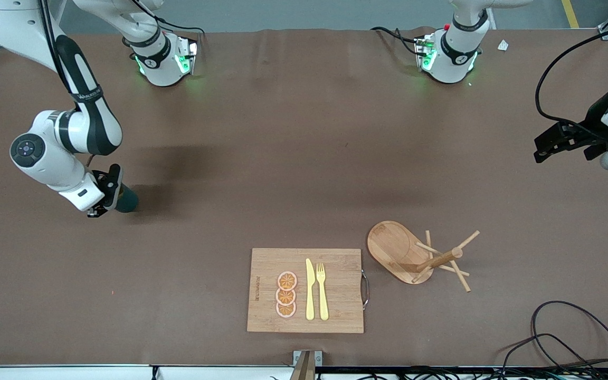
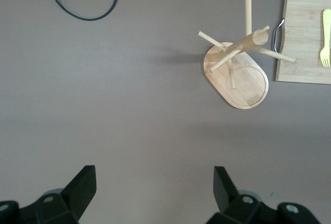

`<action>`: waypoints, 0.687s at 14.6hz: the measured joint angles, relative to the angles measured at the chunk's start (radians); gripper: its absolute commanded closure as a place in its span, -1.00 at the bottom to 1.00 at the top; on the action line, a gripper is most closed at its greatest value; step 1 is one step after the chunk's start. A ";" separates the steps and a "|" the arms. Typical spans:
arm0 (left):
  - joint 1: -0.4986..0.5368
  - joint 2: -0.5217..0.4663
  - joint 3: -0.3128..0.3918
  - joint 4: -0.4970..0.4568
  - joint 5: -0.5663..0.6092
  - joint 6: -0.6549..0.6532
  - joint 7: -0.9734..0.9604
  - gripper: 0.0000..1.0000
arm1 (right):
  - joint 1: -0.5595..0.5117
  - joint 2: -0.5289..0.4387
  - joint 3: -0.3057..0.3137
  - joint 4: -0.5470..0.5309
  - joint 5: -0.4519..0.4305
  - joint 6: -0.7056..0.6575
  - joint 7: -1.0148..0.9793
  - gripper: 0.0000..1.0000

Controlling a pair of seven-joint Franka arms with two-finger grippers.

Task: Transfer cup from left to right arm and place
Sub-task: 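Carry the mug with the right gripper away from the stand, then set the mug down on the table and open the right gripper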

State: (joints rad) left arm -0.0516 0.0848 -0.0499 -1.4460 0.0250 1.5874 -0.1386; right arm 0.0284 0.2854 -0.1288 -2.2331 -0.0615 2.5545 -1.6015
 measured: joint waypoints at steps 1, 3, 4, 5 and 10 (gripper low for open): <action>0.000 0.000 0.000 0.000 0.000 0.000 0.000 -1.00 | 0.000 0.000 0.000 0.000 0.000 0.000 0.000 0.97; 0.000 0.000 0.000 0.000 0.000 0.000 0.000 -1.00 | 0.000 0.000 0.001 0.000 -0.001 0.000 0.000 0.97; 0.000 0.000 0.000 0.000 0.000 0.000 0.000 -1.00 | 0.000 0.000 0.001 0.000 -0.001 0.000 0.000 0.97; -0.001 0.000 0.000 0.000 0.000 0.000 0.000 -1.00 | 0.000 0.000 0.002 0.000 -0.001 0.001 0.000 0.97; -0.001 0.000 -0.001 0.000 0.000 0.000 -0.001 -1.00 | 0.007 0.000 0.011 0.000 -0.002 0.005 0.004 0.07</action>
State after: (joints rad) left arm -0.0525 0.0848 -0.0506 -1.4459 0.0249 1.5874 -0.1392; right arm 0.0353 0.2853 -0.1177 -2.2331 -0.0632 2.5594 -1.5971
